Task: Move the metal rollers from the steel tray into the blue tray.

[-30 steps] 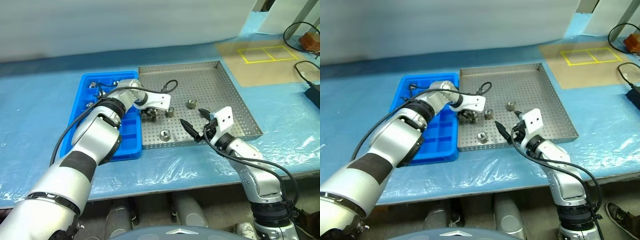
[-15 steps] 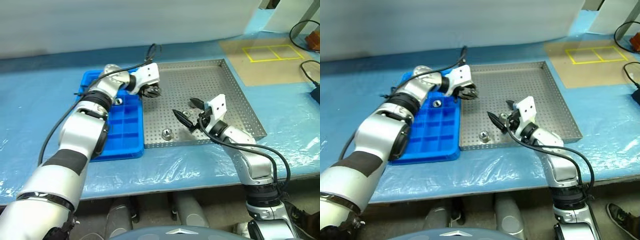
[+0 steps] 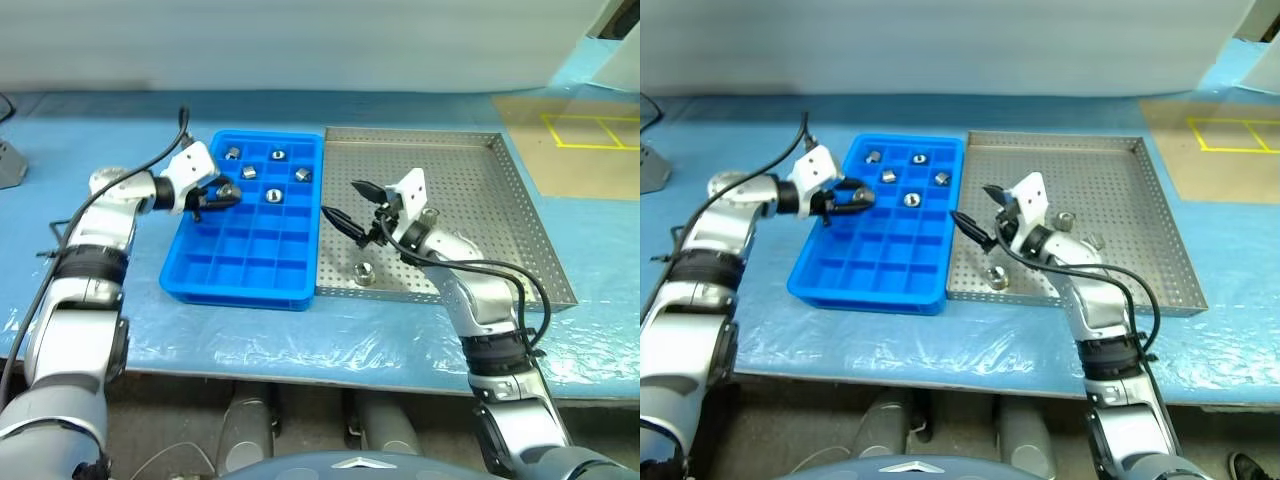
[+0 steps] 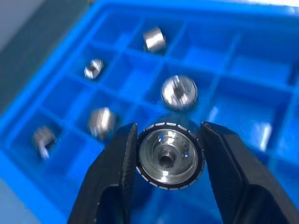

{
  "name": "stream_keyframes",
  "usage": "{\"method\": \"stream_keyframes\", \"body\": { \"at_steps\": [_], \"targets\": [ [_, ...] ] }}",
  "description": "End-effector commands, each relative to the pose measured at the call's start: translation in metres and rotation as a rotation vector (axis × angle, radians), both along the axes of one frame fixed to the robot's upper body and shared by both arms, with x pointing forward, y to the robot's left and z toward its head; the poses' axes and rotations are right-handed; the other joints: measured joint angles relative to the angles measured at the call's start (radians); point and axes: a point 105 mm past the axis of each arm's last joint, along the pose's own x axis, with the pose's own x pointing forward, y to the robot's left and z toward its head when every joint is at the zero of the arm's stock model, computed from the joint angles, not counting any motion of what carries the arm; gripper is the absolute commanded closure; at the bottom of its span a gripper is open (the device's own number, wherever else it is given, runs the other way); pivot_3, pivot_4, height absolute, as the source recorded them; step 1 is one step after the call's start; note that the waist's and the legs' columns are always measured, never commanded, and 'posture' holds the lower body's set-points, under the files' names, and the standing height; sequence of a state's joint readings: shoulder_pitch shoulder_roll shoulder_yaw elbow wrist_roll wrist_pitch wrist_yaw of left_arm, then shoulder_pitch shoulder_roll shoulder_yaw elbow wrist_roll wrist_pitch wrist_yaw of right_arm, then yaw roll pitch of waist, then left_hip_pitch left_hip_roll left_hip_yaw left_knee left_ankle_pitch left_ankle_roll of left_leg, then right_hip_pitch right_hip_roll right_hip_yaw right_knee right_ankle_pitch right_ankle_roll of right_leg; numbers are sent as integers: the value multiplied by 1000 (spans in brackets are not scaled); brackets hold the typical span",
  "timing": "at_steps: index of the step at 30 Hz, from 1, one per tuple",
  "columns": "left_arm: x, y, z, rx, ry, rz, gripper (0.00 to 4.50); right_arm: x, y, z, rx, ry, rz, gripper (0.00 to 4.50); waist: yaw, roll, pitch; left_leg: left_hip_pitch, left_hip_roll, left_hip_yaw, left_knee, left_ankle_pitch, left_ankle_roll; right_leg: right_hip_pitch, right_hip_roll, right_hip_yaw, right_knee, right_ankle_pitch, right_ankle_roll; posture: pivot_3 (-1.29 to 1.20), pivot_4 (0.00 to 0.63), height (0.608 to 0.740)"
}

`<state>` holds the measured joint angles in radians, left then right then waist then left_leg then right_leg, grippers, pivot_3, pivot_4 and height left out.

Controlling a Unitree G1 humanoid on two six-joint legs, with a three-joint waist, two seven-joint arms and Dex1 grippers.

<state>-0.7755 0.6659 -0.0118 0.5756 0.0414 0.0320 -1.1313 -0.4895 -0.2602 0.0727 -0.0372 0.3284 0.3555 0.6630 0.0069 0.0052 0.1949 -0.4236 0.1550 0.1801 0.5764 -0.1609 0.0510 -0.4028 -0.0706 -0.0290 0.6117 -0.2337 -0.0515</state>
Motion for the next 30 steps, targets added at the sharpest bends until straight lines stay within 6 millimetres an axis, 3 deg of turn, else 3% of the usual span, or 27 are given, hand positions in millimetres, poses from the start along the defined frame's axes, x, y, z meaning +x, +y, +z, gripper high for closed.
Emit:
{"method": "stream_keyframes", "body": {
  "at_steps": [1, 6, 10, 14, 16, 20, 25, 30],
  "targets": [
    [-10, 1, 36, -89, -96, 19, 2696, 2, 12, 11, 10, -48, 69, 0, 23, 0, 0, 0, 0, 0, 0, 1, -1, 0, 0, 0, 0, 0, 0, -72, 150, 740],
    [-6, 11, 13, -92, -72, 155, 2696, 7, 20, 13, -6, -61, 97, 0, 49, 0, 0, 4, 0, 2, -2, 5, -9, 0, -2, 0, 5, 0, 0, -44, 150, 740],
    [-16, -6, -1, -198, 6, 128, 2696, 7, 21, 12, -8, -62, 103, 0, 49, 0, 0, 6, 0, 2, -4, 7, -12, 0, -2, 1, 7, 0, 0, -39, 150, 740],
    [-16, 0, -33, -197, 97, 201, 2696, 6, 21, 10, -11, -62, 98, 0, 49, 0, 0, 6, 0, 2, -6, 9, -14, -2, -1, 0, 9, 0, 0, -48, 150, 740],
    [-17, -1, -39, -201, 109, 202, 2696, 6, 20, 10, -11, -64, 96, 0, 47, 0, 0, 7, 0, 2, -6, 9, -14, -2, -1, 1, 9, 0, 0, -54, 150, 740],
    [-13, 5, -38, -169, 86, 221, 2696, 5, 18, 10, -16, -63, 91, 0, 46, 0, 0, 8, 0, 2, -7, 10, -14, -1, -1, 1, 10, 0, 1, -64, 150, 740],
    [2, 11, -12, -231, 4, 266, 2696, 4, 16, 12, -7, -72, 87, 0, 46, -1, 0, 13, 0, 2, -10, 11, -17, 1, -1, 1, 11, 0, 1, -74, 150, 740],
    [-6, -2, 1, -319, 18, 184, 2696, 11, 15, 37, 74, -159, 22, 0, 38, -1, 0, 11, 0, 2, -13, 14, -20, -2, -1, 1, 11, 0, 1, -87, 150, 740]
  ]
}}
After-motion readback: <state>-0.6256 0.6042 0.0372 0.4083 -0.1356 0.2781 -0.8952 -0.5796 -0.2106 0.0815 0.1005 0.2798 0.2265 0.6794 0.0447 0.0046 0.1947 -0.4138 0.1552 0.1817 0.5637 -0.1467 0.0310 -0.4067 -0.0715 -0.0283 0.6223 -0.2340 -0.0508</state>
